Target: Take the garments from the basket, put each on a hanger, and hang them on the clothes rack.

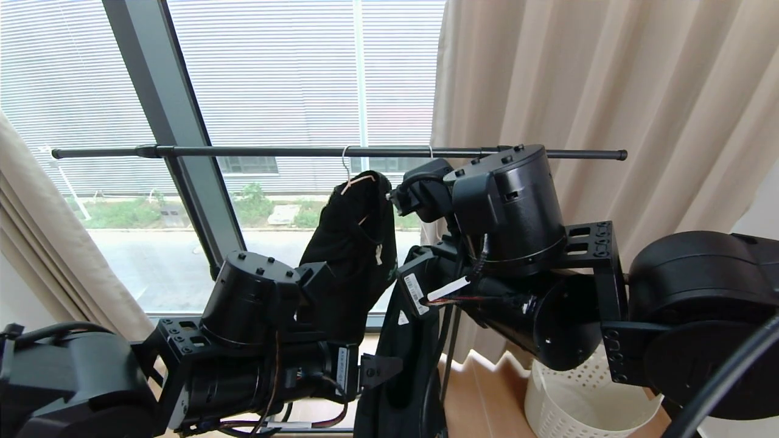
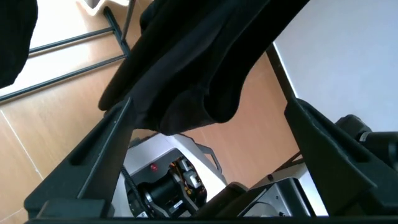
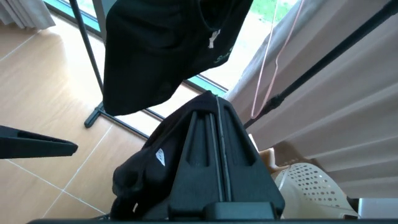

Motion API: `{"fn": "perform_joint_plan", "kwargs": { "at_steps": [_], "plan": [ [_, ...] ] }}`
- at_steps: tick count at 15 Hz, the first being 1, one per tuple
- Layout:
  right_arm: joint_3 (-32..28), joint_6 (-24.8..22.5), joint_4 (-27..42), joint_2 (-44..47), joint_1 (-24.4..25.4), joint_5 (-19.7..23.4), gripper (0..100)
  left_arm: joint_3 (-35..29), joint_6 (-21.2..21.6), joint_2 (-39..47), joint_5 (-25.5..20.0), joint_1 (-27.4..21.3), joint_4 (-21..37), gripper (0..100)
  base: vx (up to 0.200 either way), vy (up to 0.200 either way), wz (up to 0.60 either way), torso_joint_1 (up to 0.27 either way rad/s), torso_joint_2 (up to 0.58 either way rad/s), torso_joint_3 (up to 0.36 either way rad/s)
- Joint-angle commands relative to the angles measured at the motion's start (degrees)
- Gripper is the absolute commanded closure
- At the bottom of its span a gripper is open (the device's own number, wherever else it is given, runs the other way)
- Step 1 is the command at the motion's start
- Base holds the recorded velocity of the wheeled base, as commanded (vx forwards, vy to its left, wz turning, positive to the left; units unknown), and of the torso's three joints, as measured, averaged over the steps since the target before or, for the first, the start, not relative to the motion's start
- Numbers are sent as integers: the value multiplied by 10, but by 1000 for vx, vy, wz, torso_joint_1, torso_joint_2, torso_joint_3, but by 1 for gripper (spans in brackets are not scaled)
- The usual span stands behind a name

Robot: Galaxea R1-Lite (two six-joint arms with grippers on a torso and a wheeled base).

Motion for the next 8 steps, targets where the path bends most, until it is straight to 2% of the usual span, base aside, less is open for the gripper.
{"fn": "perform_joint_plan", "kwargs": {
  "at_steps": [1,2,3,6,8],
  "plan": [
    [4,1,-3,-3,7,0,100,-21,-1,28,14,-1,-1,0,0,0,0,0,0,0],
    [4,3,-4,-3,9,0,100,-39,-6,58,49,-1,-13,0,0,0,0,0,0,0],
    [4,3,-4,-3,10,-1,100,-43,-10,74,64,1,-25,0,0,0,0,0,0,0],
    [8,6,-5,-7,10,-12,100,-48,-10,99,76,6,-54,0,0,0,0,0,0,0],
    [14,7,-5,-17,10,-12,100,-64,-8,114,77,18,-54,0,0,0,0,0,0,0]
  ]
}}
